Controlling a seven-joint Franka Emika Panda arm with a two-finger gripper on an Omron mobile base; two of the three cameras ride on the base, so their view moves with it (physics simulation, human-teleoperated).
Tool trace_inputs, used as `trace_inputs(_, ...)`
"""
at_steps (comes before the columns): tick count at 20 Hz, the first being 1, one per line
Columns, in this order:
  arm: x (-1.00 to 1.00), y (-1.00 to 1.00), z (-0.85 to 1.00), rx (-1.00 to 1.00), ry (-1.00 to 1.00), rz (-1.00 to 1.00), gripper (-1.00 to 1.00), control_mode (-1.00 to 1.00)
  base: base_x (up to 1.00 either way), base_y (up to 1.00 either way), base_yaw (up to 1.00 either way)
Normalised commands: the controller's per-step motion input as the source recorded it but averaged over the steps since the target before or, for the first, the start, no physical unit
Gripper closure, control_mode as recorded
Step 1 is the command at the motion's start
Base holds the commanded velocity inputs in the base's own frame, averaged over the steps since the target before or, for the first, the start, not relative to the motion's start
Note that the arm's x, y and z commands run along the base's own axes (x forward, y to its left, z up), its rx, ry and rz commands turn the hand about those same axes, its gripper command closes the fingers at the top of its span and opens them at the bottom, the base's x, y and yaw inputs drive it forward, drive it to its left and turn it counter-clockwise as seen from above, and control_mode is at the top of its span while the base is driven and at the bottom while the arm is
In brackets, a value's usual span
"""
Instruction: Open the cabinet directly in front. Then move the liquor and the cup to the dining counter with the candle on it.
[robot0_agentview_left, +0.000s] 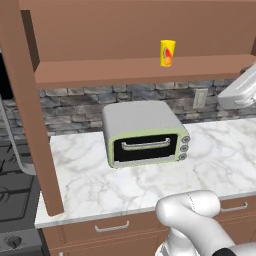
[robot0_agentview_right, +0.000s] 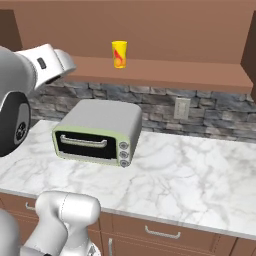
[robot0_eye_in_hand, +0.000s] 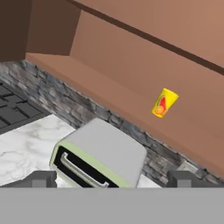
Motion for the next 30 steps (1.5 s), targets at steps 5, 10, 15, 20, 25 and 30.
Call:
trace_inputs(5,0.0,-0.19,-0.05,-0.06,0.0,0.0,-1.0,-1.0,0.0,0.0,0.0)
trace_inputs(10,0.01,0.0,-0.08,-0.04,0.0,0.0,-1.0,-1.0,0.0,0.0,0.0)
trace_inputs(15,0.17,0.03,0.0,-0.01,0.0,-0.02,-1.0,-1.0,0.0,0.0,0.0)
trace_inputs(20,0.23,0.01,0.0,0.0,0.0,-0.11,-1.0,-1.0,0.0,0.0,0.0)
trace_inputs(25,0.27,0.05,0.0,0.0,0.0,-0.13,-1.0,-1.0,0.0,0.0,0.0)
trace_inputs(30,0.18,0.0,0.07,0.0,0.0,-0.1,-1.0,-1.0,0.0,0.0,0.0)
